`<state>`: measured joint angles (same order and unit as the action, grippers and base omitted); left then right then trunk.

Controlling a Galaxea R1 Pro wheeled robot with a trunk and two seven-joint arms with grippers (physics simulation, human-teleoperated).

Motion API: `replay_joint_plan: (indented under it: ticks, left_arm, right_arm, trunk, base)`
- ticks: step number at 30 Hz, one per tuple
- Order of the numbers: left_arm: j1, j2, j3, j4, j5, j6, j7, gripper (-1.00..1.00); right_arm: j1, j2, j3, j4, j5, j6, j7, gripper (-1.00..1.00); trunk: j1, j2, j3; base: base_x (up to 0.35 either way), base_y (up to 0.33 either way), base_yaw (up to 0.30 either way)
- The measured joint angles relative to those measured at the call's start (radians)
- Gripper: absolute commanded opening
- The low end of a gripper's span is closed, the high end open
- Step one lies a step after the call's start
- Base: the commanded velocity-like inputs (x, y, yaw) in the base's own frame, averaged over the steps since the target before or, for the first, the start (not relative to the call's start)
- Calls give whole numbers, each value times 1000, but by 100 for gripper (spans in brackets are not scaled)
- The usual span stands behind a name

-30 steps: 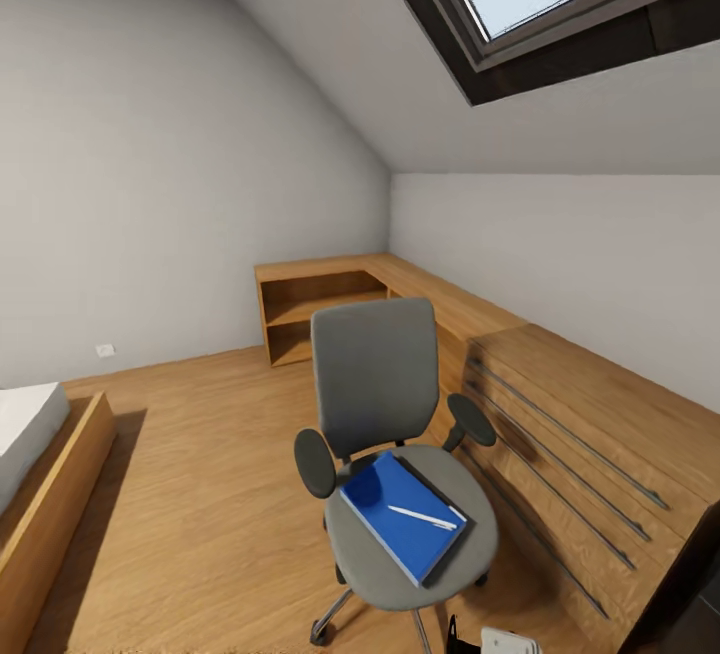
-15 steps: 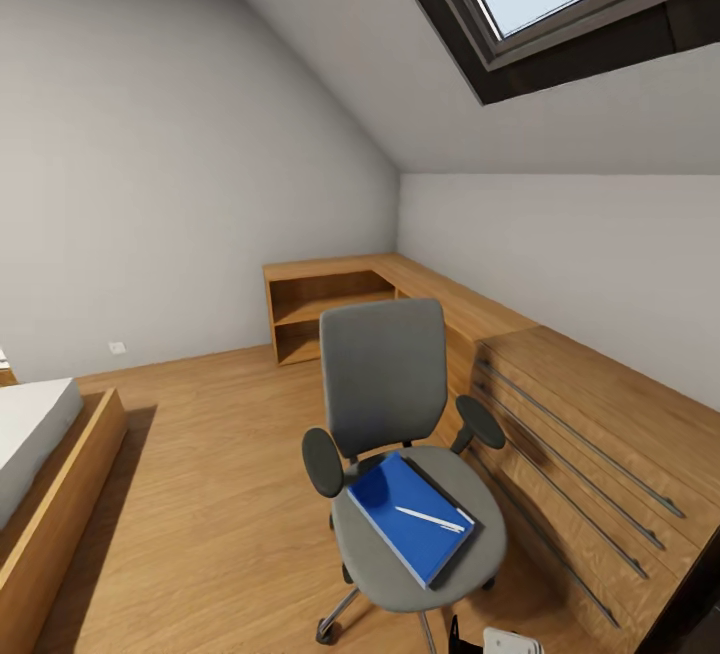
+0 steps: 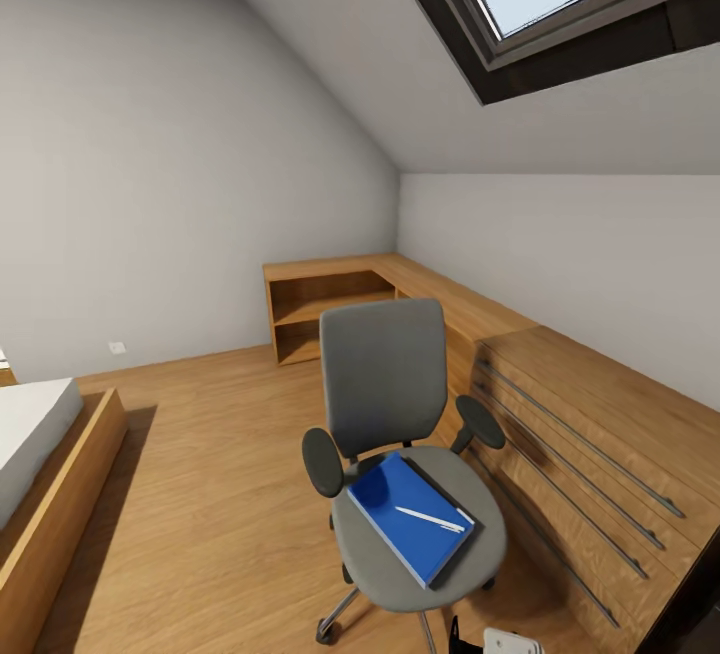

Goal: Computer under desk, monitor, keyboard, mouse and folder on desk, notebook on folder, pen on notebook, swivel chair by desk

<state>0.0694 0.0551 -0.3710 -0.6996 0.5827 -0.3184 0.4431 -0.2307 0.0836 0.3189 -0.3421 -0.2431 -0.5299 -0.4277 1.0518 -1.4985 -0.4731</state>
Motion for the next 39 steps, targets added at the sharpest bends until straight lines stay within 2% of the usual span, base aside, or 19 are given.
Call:
replay_joint_plan:
  ticks: [17,21,22,23,31,32,37,39]
  left_arm:
    - [0,6,4,0,0,-1,0,100]
    - [0,7,4,0,0,-1,0,100]
    - [0,7,4,0,0,-1,0,100]
    - [0,7,4,0,0,-1,0,100]
    - [0,7,5,1,0,-1,0,100]
    - [0,7,5,1,0,-1,0,100]
    - [0,7,4,1,0,-1,0,100]
    - [0,7,4,1,0,-1,0,100]
  right_arm:
    - [0,-7,-2,-6,2,0,0,100]
    - [0,-10,-3,-41,4,4,-4,100]
    - [0,-21,-2,-107,6,16,-6,100]
    - [0,-26,-3,-130,5,24,-6,100]
    - [-3,-85,-7,-313,5,241,-4,100]
    - [-5,-97,-10,-348,5,292,-1,100]
    - [-26,-122,-13,-401,5,394,4,100]
    - [-61,-131,-13,-413,5,446,18,100]
  trunk:
    - [0,0,0]
    - [0,0,0]
    - [0,0,0]
    - [0,0,0]
    - [0,0,0]
    - [0,0,0]
    - [0,0,0]
    - [0,0,0]
  base:
    - [0,0,0]
    - [0,0,0]
    - [0,0,0]
    - [0,0,0]
    - [0,0,0]
    - [0,0,0]
    - [0,0,0]
    - [0,0,0]
